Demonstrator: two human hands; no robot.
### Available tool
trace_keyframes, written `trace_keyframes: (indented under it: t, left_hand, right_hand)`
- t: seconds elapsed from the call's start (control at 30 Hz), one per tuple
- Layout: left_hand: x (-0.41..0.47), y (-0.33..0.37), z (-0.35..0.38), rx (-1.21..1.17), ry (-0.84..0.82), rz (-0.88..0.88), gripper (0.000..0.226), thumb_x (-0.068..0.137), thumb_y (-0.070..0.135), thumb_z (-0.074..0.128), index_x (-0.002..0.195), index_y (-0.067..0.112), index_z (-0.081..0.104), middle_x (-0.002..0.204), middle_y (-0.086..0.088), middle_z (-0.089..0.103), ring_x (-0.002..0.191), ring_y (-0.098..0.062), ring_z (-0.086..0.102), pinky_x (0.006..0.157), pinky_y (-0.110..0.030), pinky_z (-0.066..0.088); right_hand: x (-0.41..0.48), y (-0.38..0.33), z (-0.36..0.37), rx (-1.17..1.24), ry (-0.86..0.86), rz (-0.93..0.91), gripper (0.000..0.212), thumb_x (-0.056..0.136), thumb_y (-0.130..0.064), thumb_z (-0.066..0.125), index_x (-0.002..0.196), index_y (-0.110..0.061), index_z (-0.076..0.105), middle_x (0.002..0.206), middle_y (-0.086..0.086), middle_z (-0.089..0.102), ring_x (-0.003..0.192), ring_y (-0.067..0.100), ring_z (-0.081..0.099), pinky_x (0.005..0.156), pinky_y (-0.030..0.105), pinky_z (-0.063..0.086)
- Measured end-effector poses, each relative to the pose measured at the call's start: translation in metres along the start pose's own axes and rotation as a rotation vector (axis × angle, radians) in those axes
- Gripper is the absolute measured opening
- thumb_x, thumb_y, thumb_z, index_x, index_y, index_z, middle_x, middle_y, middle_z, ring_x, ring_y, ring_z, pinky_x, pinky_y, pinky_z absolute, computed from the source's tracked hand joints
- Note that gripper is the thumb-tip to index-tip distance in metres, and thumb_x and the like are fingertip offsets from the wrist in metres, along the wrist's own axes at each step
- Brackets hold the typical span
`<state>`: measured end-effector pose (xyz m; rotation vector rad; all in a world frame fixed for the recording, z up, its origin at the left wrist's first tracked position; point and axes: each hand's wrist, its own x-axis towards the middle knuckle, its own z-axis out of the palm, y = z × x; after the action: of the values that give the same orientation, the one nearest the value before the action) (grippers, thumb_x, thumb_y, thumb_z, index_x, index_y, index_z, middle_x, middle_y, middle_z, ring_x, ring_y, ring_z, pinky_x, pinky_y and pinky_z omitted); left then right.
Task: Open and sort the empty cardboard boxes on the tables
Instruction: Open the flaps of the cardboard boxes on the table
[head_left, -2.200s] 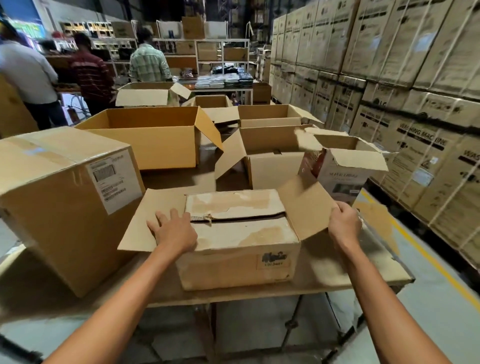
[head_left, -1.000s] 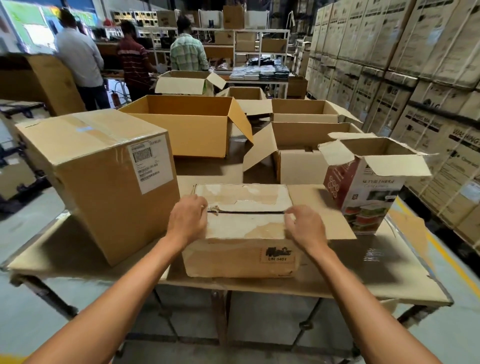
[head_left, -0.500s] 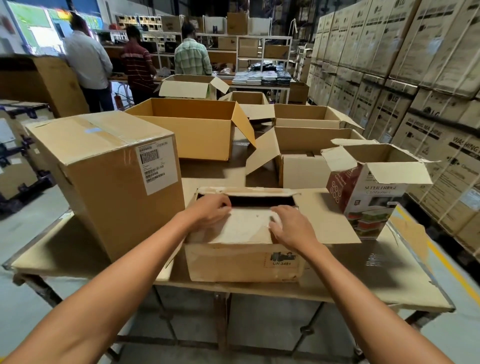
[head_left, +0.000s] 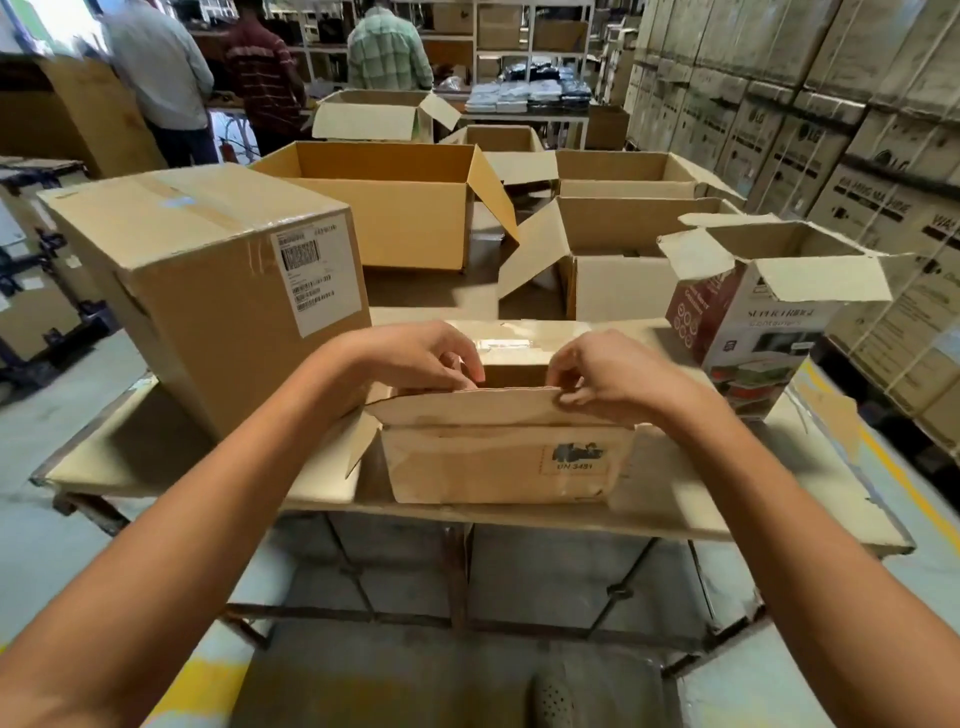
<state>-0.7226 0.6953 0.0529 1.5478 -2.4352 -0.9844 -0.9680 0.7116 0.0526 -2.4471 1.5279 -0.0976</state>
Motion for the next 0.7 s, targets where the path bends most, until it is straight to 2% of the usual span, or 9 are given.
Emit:
trace_keyframes:
  t: [0.1, 0.2, 0.23, 0.3, 0.37, 0.43, 0.5, 0.6, 0.7]
  left_hand:
    - [0.000, -0.005, 0.039, 0.094, -0.012, -0.045, 0.037, 0.096, 0.043, 0.058, 0.128, 0.025, 0.059, 0.114, 0.009, 0.063, 0.102, -0.008, 0.061, 0.084, -0.021, 0.049]
    - [0.005, -0.017, 0.086, 0.129, 0.054, -0.077, 0.044, 0.101, 0.053, 0.042, 0.134, 0.026, 0.053, 0.121, 0.009, 0.059, 0.111, -0.012, 0.057, 0.092, -0.031, 0.048]
    - [0.007, -0.022, 0.099, 0.167, 0.112, -0.062, 0.047, 0.101, 0.056, 0.037, 0.132, 0.026, 0.054, 0.122, 0.008, 0.061, 0.109, -0.013, 0.059, 0.093, -0.035, 0.048]
    - [0.013, -0.035, 0.119, 0.327, 0.279, -0.052, 0.049, 0.099, 0.062, 0.033, 0.124, 0.027, 0.057, 0.113, 0.007, 0.065, 0.099, -0.013, 0.061, 0.084, -0.034, 0.045]
    - [0.015, -0.042, 0.135, 0.479, 0.424, -0.071, 0.048, 0.098, 0.063, 0.033, 0.114, 0.027, 0.059, 0.101, 0.008, 0.065, 0.087, -0.011, 0.059, 0.075, -0.028, 0.040]
    - [0.016, -0.038, 0.140, 0.467, 0.521, -0.084, 0.047, 0.100, 0.060, 0.029, 0.100, 0.027, 0.061, 0.089, 0.008, 0.064, 0.077, -0.010, 0.056, 0.070, -0.029, 0.041]
    - [0.020, -0.033, 0.129, 0.313, 0.489, -0.146, 0.052, 0.103, 0.056, 0.023, 0.092, 0.024, 0.063, 0.086, 0.006, 0.065, 0.077, -0.012, 0.058, 0.071, -0.034, 0.043]
    - [0.037, -0.031, 0.099, 0.038, 0.213, -0.255, 0.050, 0.105, 0.050, 0.027, 0.115, 0.020, 0.066, 0.116, -0.001, 0.068, 0.106, -0.019, 0.061, 0.090, -0.038, 0.046]
    - [0.056, -0.041, 0.076, 0.097, 0.019, -0.330, 0.048, 0.106, 0.043, 0.035, 0.147, 0.019, 0.046, 0.150, -0.004, 0.047, 0.139, -0.025, 0.041, 0.115, -0.040, 0.031]
  right_hand:
    - [-0.020, 0.002, 0.020, 0.175, -0.150, -0.025, 0.029, 0.088, -0.020, 0.072, 0.115, -0.026, 0.068, 0.119, -0.007, 0.065, 0.107, 0.008, 0.058, 0.090, 0.026, 0.049]
    - [-0.031, 0.014, 0.056, 0.076, -0.255, -0.054, 0.075, 0.082, -0.048, 0.076, 0.146, -0.037, 0.039, 0.154, -0.007, 0.039, 0.133, 0.014, 0.040, 0.108, 0.034, 0.034]
    - [-0.032, 0.017, 0.066, 0.026, -0.277, -0.065, 0.092, 0.076, -0.061, 0.075, 0.152, -0.039, 0.028, 0.163, -0.005, 0.024, 0.146, 0.019, 0.025, 0.117, 0.041, 0.024]
    - [-0.033, 0.022, 0.081, -0.045, -0.300, -0.070, 0.115, 0.061, -0.082, 0.065, 0.156, -0.040, 0.014, 0.167, -0.003, 0.000, 0.153, 0.025, -0.002, 0.122, 0.051, 0.004]
    - [-0.029, 0.023, 0.088, -0.076, -0.296, -0.067, 0.125, 0.051, -0.094, 0.050, 0.157, -0.040, 0.014, 0.168, -0.001, -0.004, 0.153, 0.027, -0.006, 0.122, 0.052, 0.001]
    - [-0.020, 0.022, 0.089, -0.059, -0.220, -0.050, 0.108, 0.065, -0.088, 0.053, 0.156, -0.038, 0.021, 0.166, -0.001, 0.015, 0.151, 0.026, 0.014, 0.121, 0.050, 0.014]
    - [-0.009, 0.024, 0.086, 0.016, -0.084, -0.007, 0.080, 0.085, -0.068, 0.059, 0.152, -0.035, 0.032, 0.156, -0.004, 0.038, 0.141, 0.020, 0.037, 0.115, 0.047, 0.032]
    - [0.013, 0.032, 0.083, 0.132, 0.014, 0.051, 0.050, 0.097, -0.047, 0.056, 0.143, -0.029, 0.048, 0.144, -0.005, 0.054, 0.130, 0.016, 0.051, 0.105, 0.038, 0.045]
    - [0.039, 0.040, 0.084, 0.131, -0.029, 0.086, 0.041, 0.102, -0.037, 0.050, 0.141, -0.024, 0.052, 0.145, -0.001, 0.054, 0.131, 0.017, 0.051, 0.108, 0.038, 0.044]
